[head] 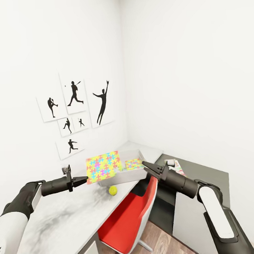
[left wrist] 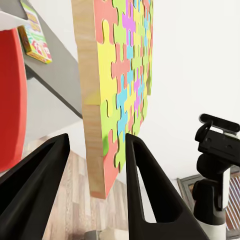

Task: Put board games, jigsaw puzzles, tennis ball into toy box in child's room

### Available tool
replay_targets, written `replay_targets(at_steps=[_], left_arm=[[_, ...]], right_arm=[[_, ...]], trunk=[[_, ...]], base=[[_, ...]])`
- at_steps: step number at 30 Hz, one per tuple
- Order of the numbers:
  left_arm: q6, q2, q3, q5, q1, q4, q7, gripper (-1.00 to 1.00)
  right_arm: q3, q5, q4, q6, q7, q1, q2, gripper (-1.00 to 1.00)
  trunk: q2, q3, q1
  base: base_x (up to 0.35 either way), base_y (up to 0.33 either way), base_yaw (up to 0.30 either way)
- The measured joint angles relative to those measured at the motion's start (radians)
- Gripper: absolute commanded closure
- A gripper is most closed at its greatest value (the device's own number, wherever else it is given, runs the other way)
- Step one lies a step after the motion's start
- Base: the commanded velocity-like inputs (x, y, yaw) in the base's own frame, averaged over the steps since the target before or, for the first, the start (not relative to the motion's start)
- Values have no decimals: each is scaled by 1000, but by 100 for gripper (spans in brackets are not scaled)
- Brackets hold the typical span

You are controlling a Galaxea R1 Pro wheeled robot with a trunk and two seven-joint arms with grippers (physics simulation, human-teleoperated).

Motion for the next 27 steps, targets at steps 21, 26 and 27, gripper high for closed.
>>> replay_targets(at_steps=[21,26,27], left_arm=[[0,3,1,-2,0,0,3,100],[-1,5,1,-2,0,0,4,100],[-1,5,2,-2,0,0,4,100]], right_arm=[[7,74,-2,-29,-19,-1,9,-100],[-12,126,-7,-20,-185,-1,0,-100],[-18,128,-7,-19,-211,-1,-1,-100]], trunk=[[0,0,0],[0,0,0],[0,0,0]], base=[[202,-257,-1],[249,-246,0],[246,-244,0]])
